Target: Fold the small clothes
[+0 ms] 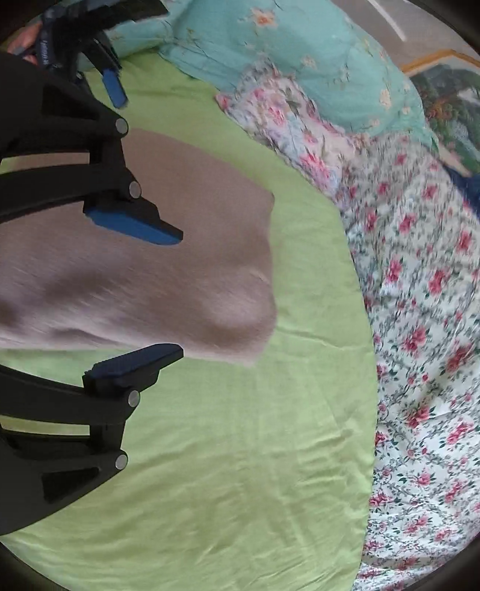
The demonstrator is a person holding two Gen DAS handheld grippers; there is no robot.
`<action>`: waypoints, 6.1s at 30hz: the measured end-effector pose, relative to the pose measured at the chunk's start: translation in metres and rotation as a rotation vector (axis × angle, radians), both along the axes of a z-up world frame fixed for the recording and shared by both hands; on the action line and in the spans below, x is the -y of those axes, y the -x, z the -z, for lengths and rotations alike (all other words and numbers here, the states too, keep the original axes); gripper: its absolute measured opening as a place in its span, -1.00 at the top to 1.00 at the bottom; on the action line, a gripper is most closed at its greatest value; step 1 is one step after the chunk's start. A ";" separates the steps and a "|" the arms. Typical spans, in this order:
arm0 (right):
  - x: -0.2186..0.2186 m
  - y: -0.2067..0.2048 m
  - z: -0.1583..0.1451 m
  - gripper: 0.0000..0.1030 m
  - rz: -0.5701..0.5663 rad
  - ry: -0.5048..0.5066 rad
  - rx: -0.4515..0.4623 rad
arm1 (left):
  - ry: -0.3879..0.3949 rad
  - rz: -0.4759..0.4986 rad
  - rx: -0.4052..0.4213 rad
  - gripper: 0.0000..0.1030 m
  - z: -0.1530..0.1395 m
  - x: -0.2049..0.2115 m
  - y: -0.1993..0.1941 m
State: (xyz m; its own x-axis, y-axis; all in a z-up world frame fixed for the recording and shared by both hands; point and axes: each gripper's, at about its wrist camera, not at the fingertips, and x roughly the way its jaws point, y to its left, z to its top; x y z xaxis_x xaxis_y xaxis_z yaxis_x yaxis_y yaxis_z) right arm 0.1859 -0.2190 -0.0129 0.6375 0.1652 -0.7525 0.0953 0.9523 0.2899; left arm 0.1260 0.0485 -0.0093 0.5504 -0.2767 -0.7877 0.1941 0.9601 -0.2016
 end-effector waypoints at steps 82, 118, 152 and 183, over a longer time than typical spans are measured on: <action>-0.081 0.148 -0.007 -0.93 -0.217 0.120 -0.068 | -0.282 -0.007 0.061 -0.99 -0.013 0.009 0.065; -0.079 0.088 -0.015 -0.94 -0.220 0.112 -0.057 | -0.253 -0.072 0.101 -0.99 -0.030 0.016 0.021; -0.074 0.085 -0.017 -0.94 -0.199 0.150 -0.060 | -0.230 -0.087 0.080 -0.99 -0.026 0.014 0.016; -0.071 0.086 -0.018 -0.95 -0.189 0.155 -0.065 | -0.249 -0.085 0.073 -0.99 -0.022 0.013 0.014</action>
